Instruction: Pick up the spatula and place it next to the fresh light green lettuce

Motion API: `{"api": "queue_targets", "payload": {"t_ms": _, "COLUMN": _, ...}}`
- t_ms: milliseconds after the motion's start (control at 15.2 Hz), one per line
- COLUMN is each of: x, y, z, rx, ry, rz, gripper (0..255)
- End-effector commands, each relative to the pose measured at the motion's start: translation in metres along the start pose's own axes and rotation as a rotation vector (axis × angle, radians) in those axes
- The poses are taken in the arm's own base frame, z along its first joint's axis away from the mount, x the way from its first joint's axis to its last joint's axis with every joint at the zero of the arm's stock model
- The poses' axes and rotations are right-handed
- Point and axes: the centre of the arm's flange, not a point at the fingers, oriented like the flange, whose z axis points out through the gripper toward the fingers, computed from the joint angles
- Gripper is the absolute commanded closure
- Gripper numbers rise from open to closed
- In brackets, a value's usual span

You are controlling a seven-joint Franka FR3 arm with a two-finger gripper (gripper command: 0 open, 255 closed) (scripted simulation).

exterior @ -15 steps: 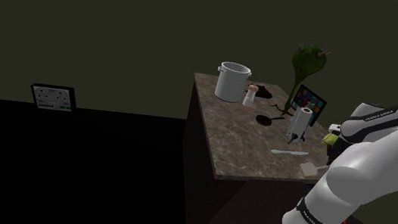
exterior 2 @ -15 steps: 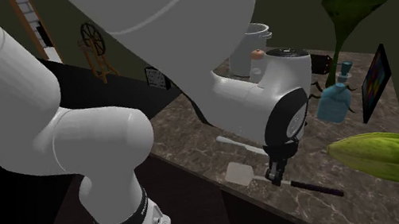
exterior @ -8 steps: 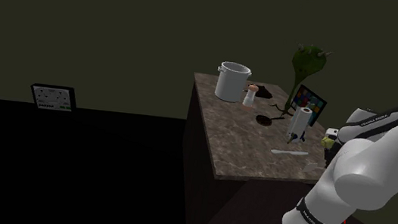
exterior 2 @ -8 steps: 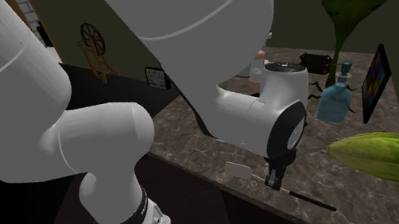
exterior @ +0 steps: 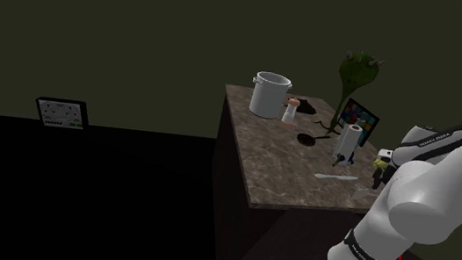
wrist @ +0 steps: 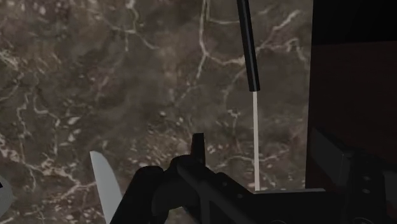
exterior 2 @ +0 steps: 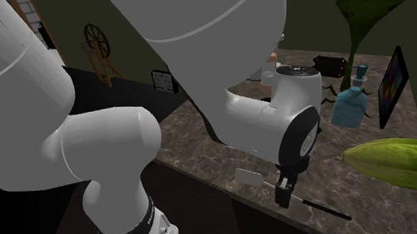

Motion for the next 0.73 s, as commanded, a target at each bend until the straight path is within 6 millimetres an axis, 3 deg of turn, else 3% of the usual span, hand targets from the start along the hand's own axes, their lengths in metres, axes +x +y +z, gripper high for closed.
{"api": "queue_targets", "payload": {"t_ms": 0, "x": 0.0, "y": 0.0, "z": 0.0, "rx": 0.0, "ry": 0.0, "rz": 0.0, "gripper": 0}}
{"api": "queue_targets", "payload": {"t_ms": 132, "x": 0.0, "y": 0.0, "z": 0.0, "rx": 0.0, "ry": 0.0, "rz": 0.0, "gripper": 0}}
{"api": "queue_targets", "payload": {"t_ms": 396, "x": 0.0, "y": 0.0, "z": -0.05, "rx": 0.0, "ry": 0.0, "rz": 0.0, "gripper": 0}}
{"api": "queue_targets", "payload": {"t_ms": 660, "x": 0.0, "y": 0.0, "z": -0.05, "rx": 0.0, "ry": 0.0, "rz": 0.0, "gripper": 0}}
